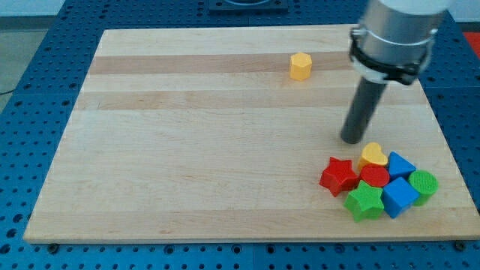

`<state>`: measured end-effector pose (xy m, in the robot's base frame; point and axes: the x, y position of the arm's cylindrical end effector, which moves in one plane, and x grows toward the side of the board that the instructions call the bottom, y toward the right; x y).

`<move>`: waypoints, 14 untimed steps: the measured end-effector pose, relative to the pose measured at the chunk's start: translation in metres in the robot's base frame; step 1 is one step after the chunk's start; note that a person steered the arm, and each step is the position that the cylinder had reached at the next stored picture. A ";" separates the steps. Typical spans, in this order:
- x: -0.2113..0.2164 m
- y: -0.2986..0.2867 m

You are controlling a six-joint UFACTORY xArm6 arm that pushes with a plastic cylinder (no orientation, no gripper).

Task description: Move the yellow hexagon towards the yellow heart

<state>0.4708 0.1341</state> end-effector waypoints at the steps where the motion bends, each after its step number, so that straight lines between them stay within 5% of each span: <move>1: -0.019 -0.079; 2: -0.050 -0.166; 3: -0.122 -0.177; 6: -0.160 -0.022; 7: -0.194 -0.022; 11: -0.095 0.020; 14: -0.099 0.065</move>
<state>0.3720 0.1988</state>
